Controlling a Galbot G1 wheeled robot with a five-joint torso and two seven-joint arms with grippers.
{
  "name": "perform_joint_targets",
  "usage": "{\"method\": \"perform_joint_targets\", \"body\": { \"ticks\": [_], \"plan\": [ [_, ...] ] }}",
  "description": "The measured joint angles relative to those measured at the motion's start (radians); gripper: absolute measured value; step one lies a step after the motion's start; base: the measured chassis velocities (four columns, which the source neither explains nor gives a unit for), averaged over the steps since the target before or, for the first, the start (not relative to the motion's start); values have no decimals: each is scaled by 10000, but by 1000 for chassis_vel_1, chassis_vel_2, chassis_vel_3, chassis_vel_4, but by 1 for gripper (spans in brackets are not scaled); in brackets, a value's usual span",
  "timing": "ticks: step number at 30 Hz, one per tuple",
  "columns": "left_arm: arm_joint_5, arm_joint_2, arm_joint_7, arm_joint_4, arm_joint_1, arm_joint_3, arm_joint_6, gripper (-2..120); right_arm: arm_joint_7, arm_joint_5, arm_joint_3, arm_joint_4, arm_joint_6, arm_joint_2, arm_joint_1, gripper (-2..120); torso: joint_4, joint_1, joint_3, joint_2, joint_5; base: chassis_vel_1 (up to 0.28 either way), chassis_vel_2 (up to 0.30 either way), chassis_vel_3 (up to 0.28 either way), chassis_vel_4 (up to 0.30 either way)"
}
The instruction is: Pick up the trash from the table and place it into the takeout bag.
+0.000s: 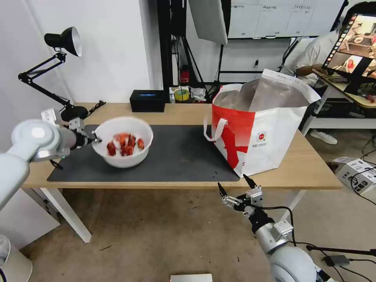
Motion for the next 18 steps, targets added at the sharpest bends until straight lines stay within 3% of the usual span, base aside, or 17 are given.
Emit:
{"method": "perform_joint_targets", "body": {
  "ticks": [6,8,9,14,18],
  "plan": [
    [-258,-479,-70,-897,-1859,862,-116,0,0,0,0,0,0,0,1,100,-1,-1,0,0,2,0,0,0,0],
    [-258,-479,-70,-897,-1859,862,-116,0,0,0,0,0,0,0,1,100,-1,-1,0,0,2,0,0,0,0],
    [-526,-734,-315,-996,-2571,1371,-162,0,0,0,-1,0,0,0,0,100,-2,0,0,0,2,0,0,0,0],
    [-854,-1195,-722,-894,-3688,2016,-256,0,0,0,-1,0,0,0,0,100,-3,1,1,-1,2,0,0,0,0],
    [-968,-1972,-968,-436,-4930,2795,-314,0,0,0,0,0,0,0,0,100,-3,1,1,-1,3,0,0,0,0]
  ]
}}
